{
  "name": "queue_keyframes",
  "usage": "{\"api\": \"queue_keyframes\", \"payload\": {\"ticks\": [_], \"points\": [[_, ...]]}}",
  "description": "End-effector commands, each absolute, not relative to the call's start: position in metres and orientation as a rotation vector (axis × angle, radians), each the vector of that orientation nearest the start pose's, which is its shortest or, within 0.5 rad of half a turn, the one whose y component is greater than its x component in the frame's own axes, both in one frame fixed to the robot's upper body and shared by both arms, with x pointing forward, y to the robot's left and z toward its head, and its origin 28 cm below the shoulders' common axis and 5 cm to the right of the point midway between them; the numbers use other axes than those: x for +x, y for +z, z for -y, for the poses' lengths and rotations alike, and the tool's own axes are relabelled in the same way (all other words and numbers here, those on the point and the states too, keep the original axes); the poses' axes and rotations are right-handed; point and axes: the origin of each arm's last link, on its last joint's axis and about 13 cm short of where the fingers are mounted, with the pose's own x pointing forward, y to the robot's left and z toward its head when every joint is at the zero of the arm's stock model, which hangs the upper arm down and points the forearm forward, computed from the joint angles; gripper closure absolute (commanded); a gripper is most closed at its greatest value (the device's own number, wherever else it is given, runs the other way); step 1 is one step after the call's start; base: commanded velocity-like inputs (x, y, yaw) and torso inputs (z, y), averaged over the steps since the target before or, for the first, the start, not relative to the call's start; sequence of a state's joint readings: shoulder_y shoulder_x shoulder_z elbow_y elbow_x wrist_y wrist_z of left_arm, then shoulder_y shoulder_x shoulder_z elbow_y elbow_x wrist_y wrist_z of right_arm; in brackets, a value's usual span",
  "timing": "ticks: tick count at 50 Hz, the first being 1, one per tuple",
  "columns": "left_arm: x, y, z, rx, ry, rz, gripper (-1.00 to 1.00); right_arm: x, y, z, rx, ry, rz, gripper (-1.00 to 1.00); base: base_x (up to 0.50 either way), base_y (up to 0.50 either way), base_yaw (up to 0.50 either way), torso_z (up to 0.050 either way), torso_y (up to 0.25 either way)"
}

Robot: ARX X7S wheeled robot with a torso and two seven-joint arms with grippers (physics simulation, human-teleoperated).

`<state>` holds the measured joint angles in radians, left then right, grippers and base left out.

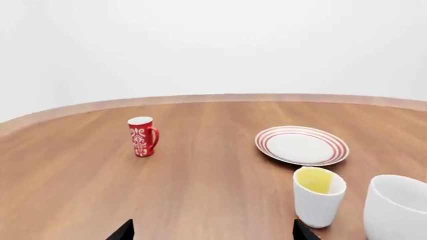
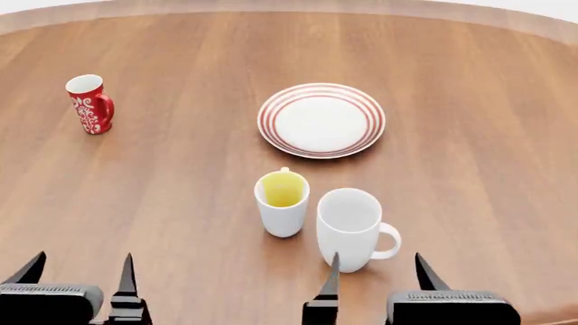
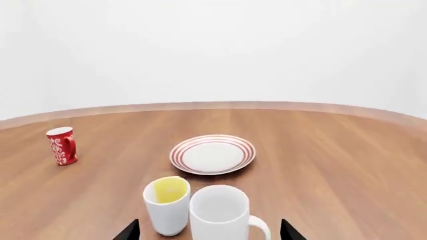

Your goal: Pick up the red mug and put it on the plate

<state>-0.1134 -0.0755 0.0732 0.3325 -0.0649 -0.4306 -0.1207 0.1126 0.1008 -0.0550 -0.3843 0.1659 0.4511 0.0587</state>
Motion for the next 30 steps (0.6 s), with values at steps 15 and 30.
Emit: {"api": "queue_keyframes", "payload": {"ticks": [15, 30], "points": [[0.248, 0.205, -0.212, 0.074, 0.031, 0.186, -1.00, 0.245, 0.229, 0.116, -0.013, 0.068, 0.174, -1.00, 0.00, 0.00, 0.00, 0.000, 0.000], [0.249, 0.201, -0.214, 0.070, 0.038, 0.183, -1.00, 0.247, 0.234, 0.117, -0.004, 0.062, 0.178, -1.00, 0.00, 0.00, 0.00, 0.000, 0.000]]}}
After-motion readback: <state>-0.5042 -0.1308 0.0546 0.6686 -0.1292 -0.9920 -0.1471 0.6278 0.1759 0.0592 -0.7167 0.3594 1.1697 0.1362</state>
